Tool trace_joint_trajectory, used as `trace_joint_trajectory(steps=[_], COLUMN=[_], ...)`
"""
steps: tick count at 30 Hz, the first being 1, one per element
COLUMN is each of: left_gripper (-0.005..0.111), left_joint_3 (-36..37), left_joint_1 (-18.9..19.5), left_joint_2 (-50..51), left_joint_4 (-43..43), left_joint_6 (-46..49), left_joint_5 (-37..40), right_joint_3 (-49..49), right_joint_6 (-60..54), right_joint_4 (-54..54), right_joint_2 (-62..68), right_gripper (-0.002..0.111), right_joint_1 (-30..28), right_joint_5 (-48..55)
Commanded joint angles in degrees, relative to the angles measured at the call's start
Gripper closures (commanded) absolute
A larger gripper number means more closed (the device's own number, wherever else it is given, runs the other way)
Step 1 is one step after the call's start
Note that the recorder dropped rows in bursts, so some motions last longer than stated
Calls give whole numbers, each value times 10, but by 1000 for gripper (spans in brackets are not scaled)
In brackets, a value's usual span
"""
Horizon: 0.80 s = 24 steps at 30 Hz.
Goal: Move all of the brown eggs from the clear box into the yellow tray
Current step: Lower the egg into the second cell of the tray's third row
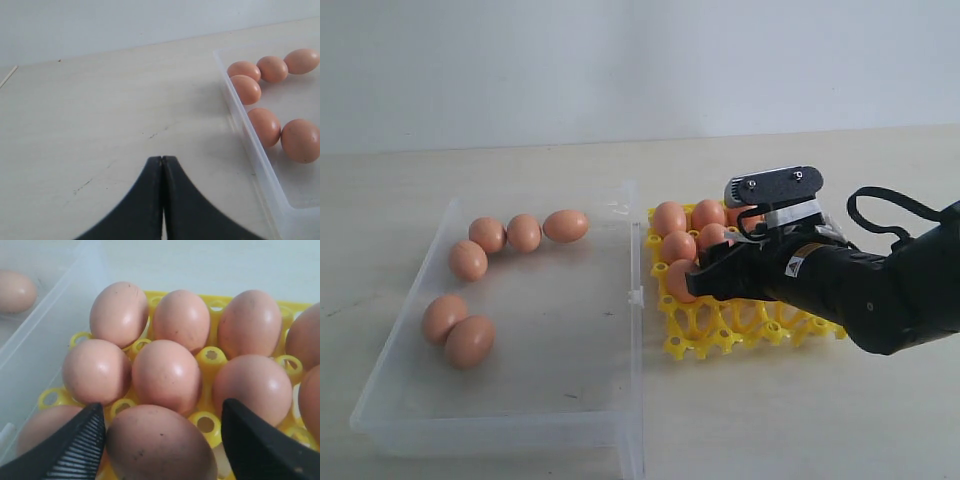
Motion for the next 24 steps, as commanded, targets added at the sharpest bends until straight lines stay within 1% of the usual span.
trace_joint_trajectory(steps=[1, 8, 12, 14, 15, 16, 17, 18, 19, 20, 21, 23, 24], left_gripper=[107, 107, 107, 107, 107, 107, 107, 107, 107, 107, 107, 107, 107], left_joint_3=[-2, -2, -2, -2, -2, -2, -2, -2, -2, -2, -2, -2, -2], left_joint_1=[-3, -3, -3, -3, -3, -3, -3, -3, -3, -3, -3, -3, -3], left_joint_2=[-3, -3, -3, -3, -3, -3, -3, -3, -3, -3, -3, -3, -3], left_joint_4=[-3, -3, -3, -3, -3, -3, -3, -3, -3, -3, -3, -3, -3], left_joint_6=[-2, -2, -2, -2, -2, -2, -2, -2, -2, -2, -2, -2, -2], left_joint_5=[-4, -4, -4, -4, -4, -4, -4, -4, -4, -4, -4, -4, -4], right_joint_3=[-3, -3, -3, -3, -3, -3, -3, -3, -3, -3, -3, -3, -3], right_joint_6=[9, 28, 28, 29, 29, 29, 29, 29, 29, 29, 29, 29, 29], right_joint_4=[-5, -5, -5, -5, -5, -5, -5, -5, -5, -5, -5, -5, -5], right_joint_2=[-7, -26, -38, -38, -38, -38, -38, -38, -38, -38, -38, -38, -38], right_gripper=[45, 46, 54, 62, 73, 77, 88, 95, 97, 96, 93, 80, 71], right_joint_1=[-2, -2, -2, -2, -2, -2, -2, -2, -2, -2, -2, -2, -2], right_joint_5=[-2, 19, 23, 30, 31, 31, 32, 32, 32, 32, 32, 32, 32])
